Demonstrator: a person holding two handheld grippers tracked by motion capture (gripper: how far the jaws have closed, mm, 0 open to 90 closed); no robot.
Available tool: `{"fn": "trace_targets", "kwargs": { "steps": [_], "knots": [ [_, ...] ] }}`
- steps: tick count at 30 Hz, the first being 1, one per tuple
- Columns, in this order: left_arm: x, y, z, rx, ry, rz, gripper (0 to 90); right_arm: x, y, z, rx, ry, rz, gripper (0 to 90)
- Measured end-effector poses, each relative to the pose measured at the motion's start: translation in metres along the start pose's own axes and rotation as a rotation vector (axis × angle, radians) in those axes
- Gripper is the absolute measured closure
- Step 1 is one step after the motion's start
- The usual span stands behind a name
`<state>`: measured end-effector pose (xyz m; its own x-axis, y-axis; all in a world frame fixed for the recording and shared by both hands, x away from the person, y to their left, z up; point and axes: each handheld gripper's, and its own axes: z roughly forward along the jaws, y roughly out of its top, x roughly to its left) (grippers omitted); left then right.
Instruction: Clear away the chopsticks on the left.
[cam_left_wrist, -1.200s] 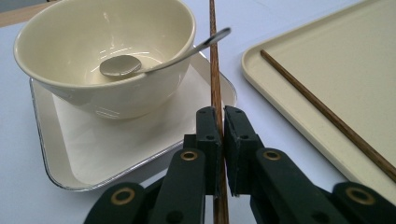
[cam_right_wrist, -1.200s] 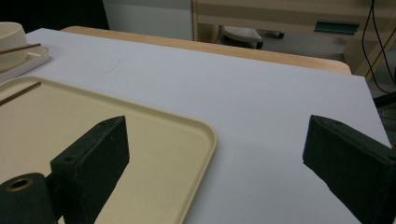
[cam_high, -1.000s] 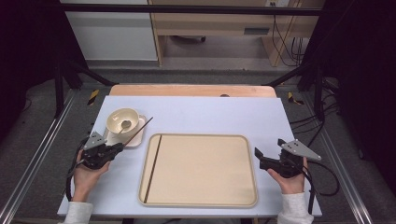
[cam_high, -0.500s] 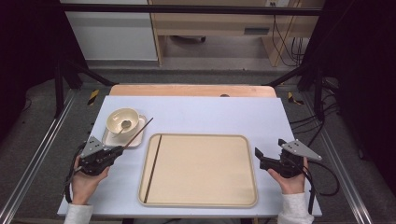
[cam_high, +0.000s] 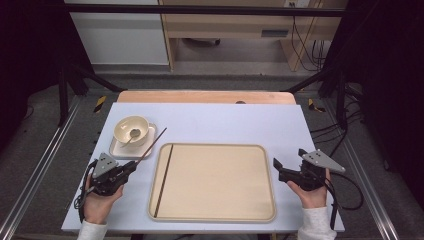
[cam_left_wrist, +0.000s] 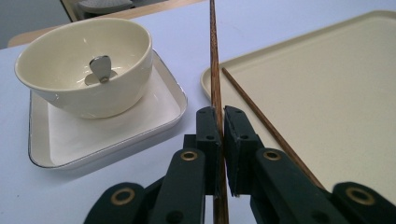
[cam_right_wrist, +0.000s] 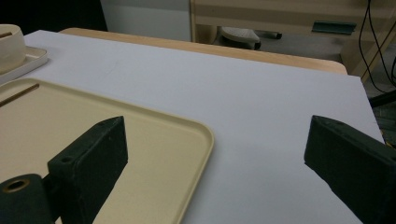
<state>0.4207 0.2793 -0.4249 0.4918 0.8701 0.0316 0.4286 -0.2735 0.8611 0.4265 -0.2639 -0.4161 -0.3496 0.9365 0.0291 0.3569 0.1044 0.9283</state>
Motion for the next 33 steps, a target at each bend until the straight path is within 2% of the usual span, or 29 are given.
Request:
{"fn": "trace_targets", "kwargs": {
  "steps": [6, 12, 19, 26, 30, 33],
  "knots": [
    [-0.013, -0.001, -0.002, -0.004, 0.029, -0.003, 85.1, 0.0, 0.001, -0.001, -0.003, -0.001, 0.004, 6.6],
    [-0.026, -0.004, -0.004, -0.015, 0.051, -0.032, 85.1, 0.0, 0.001, -0.001, 0.0, -0.003, 0.007, 6.5],
    [-0.042, -0.004, -0.007, -0.022, 0.069, -0.044, 85.1, 0.002, 0.001, -0.002, -0.005, -0.001, 0.009, 6.4],
    [-0.059, -0.001, -0.008, -0.027, 0.081, -0.027, 85.1, 0.0, 0.002, -0.003, -0.013, 0.004, 0.016, 6.3],
    [-0.063, 0.004, -0.009, -0.04, 0.092, -0.048, 85.1, 0.0, 0.002, -0.003, -0.012, 0.005, 0.015, 6.4],
    [-0.066, 0.009, -0.009, -0.066, 0.088, -0.084, 85.1, 0.0, 0.002, -0.003, -0.015, 0.005, 0.013, 6.3]
  ]
}}
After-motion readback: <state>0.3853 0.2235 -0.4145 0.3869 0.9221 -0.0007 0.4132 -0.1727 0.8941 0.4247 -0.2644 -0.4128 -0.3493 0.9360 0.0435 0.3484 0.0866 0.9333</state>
